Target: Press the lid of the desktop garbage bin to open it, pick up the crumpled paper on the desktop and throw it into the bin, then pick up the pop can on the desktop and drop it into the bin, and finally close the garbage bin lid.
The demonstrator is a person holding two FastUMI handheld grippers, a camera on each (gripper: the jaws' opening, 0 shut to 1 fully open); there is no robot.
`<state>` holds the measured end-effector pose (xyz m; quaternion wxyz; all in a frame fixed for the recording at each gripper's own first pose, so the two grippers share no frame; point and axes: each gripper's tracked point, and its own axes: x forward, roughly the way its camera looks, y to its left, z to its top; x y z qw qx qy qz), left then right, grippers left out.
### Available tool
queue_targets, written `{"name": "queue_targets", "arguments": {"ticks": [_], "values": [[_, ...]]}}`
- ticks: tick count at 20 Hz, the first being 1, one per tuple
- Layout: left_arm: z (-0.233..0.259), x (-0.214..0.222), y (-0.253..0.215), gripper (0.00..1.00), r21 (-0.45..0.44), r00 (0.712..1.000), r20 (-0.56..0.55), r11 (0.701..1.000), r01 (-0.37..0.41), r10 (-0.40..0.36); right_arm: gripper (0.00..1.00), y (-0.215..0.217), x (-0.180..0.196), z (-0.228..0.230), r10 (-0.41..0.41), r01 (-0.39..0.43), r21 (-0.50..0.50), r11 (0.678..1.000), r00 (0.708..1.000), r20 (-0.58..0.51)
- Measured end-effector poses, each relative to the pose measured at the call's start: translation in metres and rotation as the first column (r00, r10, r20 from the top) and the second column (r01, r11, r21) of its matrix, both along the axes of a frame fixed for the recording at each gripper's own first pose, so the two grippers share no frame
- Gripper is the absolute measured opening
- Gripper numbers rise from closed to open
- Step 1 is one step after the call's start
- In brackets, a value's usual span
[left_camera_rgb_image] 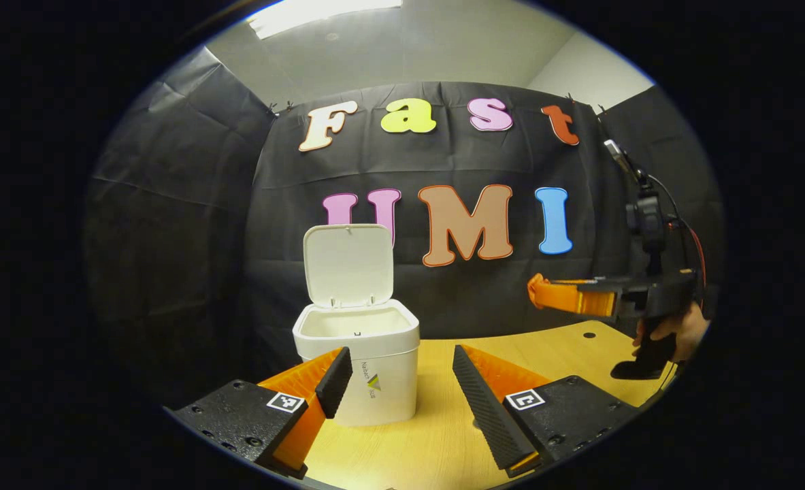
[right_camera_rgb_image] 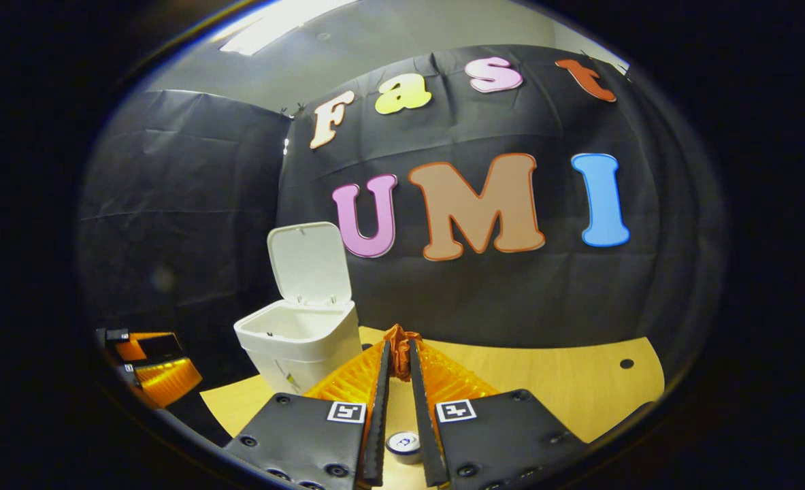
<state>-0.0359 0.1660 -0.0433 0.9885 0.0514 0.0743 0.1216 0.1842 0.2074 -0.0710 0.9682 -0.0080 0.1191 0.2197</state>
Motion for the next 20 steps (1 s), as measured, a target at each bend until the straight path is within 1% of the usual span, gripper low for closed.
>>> {"name": "queue_targets", "arguments": {"ticks": [1,5,9,13,16,18,19,20], "values": [[0.000,0.000,0.003,0.91,-0.004,1.000,0.001,1.000,-0.003,0.003,0.24,0.011,0.003,0.004,0.016,-0.016,0.000,1.000,1.000,0.018],[-0.006,-0.002,0.020,0.91,-0.018,1.000,-0.003,1.000,-0.019,0.019,0.23,0.060,0.018,0.018,0.080,-0.080,0.000,0.997,0.996,0.049],[-0.011,-0.003,0.035,0.91,-0.036,1.000,-0.007,0.999,-0.021,0.021,0.23,0.111,0.035,0.011,0.139,-0.139,-0.003,0.990,0.990,0.031],[-0.018,-0.003,0.051,0.91,-0.049,1.000,-0.020,0.999,-0.015,0.014,0.23,0.156,0.054,-0.011,0.165,-0.166,-0.018,0.986,0.986,-0.013],[-0.023,-0.003,0.064,0.91,-0.056,0.999,-0.035,0.998,-0.012,0.010,0.23,0.184,0.064,-0.035,0.179,-0.182,-0.049,0.982,0.983,-0.049],[-0.027,-0.005,0.072,0.91,-0.058,0.999,-0.043,0.998,-0.013,0.011,0.23,0.196,0.068,-0.052,0.184,-0.189,-0.073,0.979,0.980,-0.073],[-0.028,-0.005,0.076,0.91,-0.061,0.999,-0.047,0.998,-0.013,0.010,0.25,0.202,0.070,-0.059,0.184,-0.191,-0.086,0.978,0.979,-0.084],[-0.030,-0.006,0.079,0.91,-0.064,0.999,-0.049,0.998,-0.013,0.010,0.23,0.204,0.071,-0.068,0.181,-0.190,-0.100,0.977,0.979,-0.093]]}}
